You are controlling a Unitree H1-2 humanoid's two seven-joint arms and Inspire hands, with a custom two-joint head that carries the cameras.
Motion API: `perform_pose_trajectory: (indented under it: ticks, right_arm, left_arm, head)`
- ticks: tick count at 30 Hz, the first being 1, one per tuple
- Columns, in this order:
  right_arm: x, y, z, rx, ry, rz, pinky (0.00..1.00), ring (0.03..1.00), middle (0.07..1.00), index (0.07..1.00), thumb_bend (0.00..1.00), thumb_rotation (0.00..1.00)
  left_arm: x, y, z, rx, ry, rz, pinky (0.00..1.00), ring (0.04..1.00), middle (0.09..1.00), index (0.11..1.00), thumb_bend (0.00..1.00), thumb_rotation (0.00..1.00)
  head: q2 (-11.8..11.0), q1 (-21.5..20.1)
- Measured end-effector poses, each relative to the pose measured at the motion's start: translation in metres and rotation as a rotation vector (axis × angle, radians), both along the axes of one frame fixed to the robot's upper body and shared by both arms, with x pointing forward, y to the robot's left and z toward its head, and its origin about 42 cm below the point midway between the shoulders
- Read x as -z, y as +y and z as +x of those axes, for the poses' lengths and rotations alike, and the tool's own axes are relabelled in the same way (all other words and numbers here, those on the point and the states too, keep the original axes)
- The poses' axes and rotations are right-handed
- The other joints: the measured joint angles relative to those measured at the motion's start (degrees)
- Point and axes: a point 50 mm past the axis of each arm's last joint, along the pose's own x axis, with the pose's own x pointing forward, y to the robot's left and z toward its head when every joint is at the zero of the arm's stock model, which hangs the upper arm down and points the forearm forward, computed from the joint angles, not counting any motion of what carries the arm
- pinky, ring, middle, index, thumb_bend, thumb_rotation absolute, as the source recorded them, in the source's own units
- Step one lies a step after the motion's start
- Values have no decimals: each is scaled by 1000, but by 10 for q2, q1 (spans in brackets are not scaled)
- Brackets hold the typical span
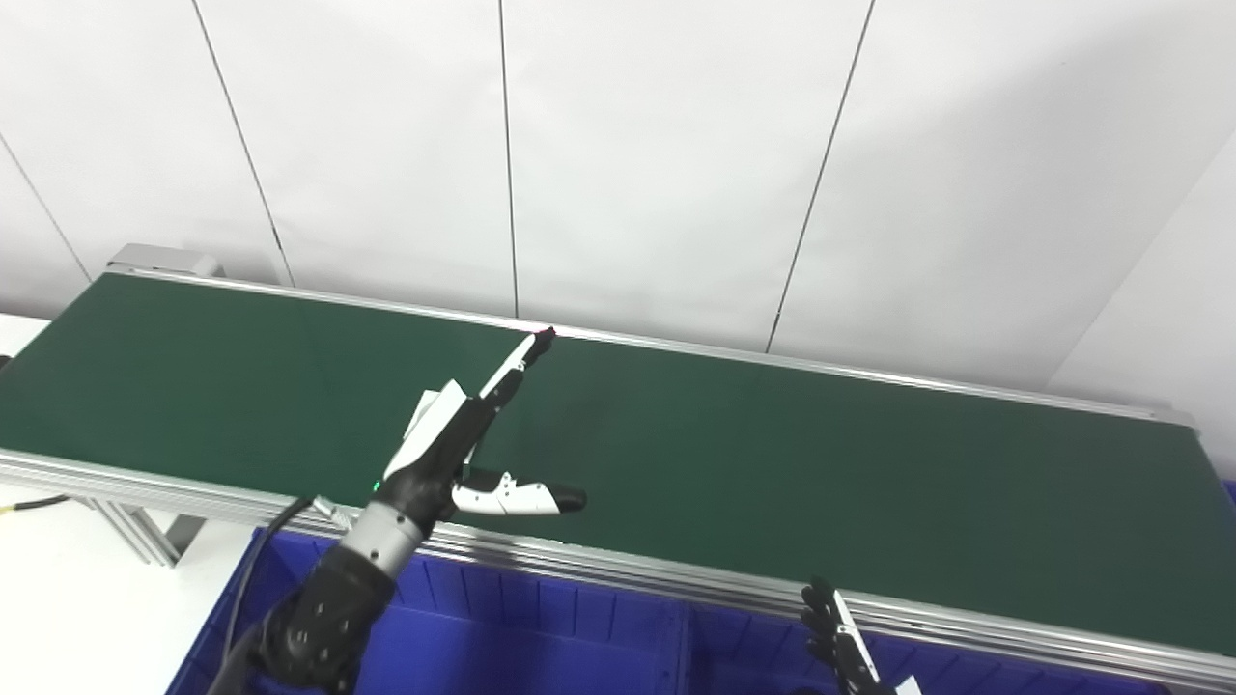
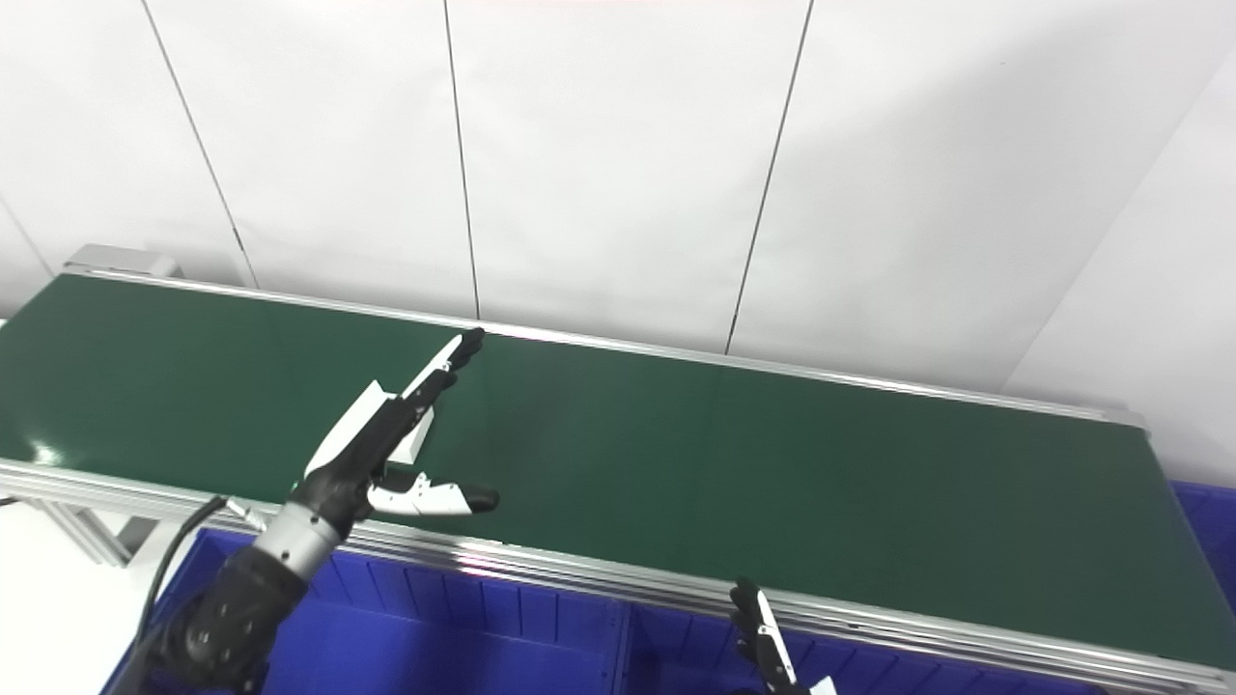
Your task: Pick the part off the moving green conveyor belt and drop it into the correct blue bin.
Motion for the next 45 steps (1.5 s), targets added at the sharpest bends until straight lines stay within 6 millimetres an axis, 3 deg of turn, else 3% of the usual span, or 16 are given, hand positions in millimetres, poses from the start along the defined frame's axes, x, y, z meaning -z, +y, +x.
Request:
perform_pose_trajectory:
  ticks: [10, 18, 30, 39, 45]
  right_arm:
    - [-3, 1, -1, 2, -5, 32, 912, 963, 975, 1000, 1000, 635]
    - [-9, 1, -5, -12, -16, 44, 934, 978, 984, 1000, 1000, 637]
    - [-13, -2, -12, -30, -12, 60, 960, 994, 994, 1000, 1000, 630]
    - [-13, -2, -14, -35, -5, 62, 949, 995, 996, 1000, 1000, 632]
    - [-11, -4, -16, -34, 3, 60, 934, 986, 995, 1000, 1000, 642]
  left_arm:
    - [-8, 30, 52, -43, 33, 182, 867, 994, 1000, 1000, 903, 459]
    - [-3, 47, 80, -46, 78, 347, 818, 960, 1000, 1000, 924, 292]
    - [9, 47, 98, -5, 108, 597, 995, 1000, 1000, 996, 933, 173]
    - [26, 44, 107, -9, 122, 734, 995, 995, 994, 978, 901, 119]
    - [41, 25, 106, -20, 34, 752, 935, 929, 927, 912, 838, 50]
  head:
    - [25, -6]
    - [30, -1]
    - [28, 6]
    - [23, 11]
    - [7, 24]
